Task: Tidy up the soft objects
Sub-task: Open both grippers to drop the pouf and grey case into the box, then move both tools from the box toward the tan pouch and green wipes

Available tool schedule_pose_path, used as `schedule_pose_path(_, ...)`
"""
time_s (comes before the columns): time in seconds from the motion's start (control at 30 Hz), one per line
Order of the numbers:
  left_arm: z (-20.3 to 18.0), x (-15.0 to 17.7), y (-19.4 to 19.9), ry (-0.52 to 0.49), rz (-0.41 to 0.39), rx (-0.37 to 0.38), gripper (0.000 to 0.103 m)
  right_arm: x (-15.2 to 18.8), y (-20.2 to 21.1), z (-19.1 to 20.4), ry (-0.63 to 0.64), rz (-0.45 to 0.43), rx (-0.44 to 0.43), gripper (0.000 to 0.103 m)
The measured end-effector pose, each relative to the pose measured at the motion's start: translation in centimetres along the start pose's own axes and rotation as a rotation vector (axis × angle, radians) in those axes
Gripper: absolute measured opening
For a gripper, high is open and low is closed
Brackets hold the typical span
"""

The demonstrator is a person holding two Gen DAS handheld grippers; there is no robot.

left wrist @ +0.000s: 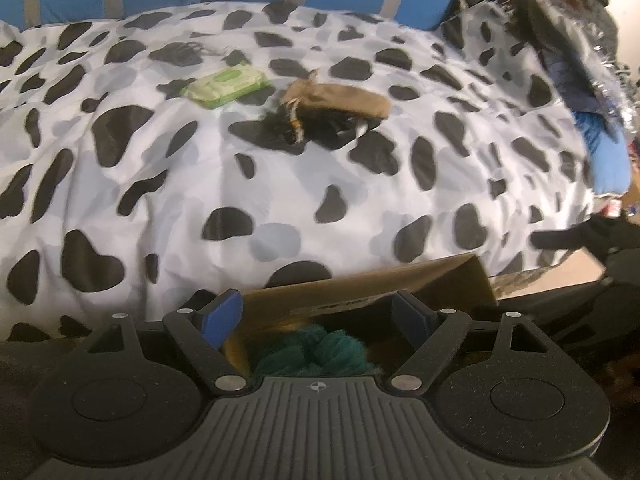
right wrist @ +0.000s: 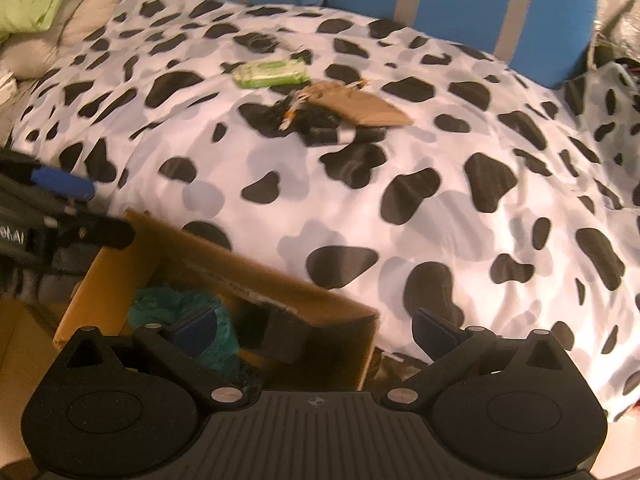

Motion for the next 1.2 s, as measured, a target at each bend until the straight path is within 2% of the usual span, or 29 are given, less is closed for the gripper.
schedule_pose_path(0.13, 1.0, 0.2, -0.4, 0.021, 0.029, -0.056, 0.082, -0.6, 0.6, -0.8, -0.031, -0.048, 0.030, 0.103)
schedule_pose_path(0.47, 0.7, 0.1, -0.2, -0.001, 0.015, -0.090, 0.082, -1.5, 1.7, -1.5, -0.063, -0.137, 0.058, 0.103)
schedule_pose_path(0.73, 0.7, -0.1, -0.1, -0.007, -0.004, -0.097, 0.082, -1.8, 1.9, -2.0, -0.087, -0.148, 0.087, 0.103)
schedule_pose_path(0.9, 0.4, -0.2, -0.1, -0.027, -0.012, -0.110, 0.082, -1.8, 2.0, -1.8, -0.091, -0.144, 0.059, 0.103)
schedule_pose_path(1.2, 0.0, -0.9, 0.4, -0.037, -0.066, -0.090, 0.082, -2.2, 2.2, -1.6, -0.106, -0.154, 0.040, 0.103)
Point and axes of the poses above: each gripper's, at about its wrist camera, not at the fingertips, and y roughly against the way its jaws point, z to its left, x to its underside, the point moved 5 cm from there along -y, roughly the way its jaws point, and after that the axes turned 8 degrees about -y, right-handed, at the moved point
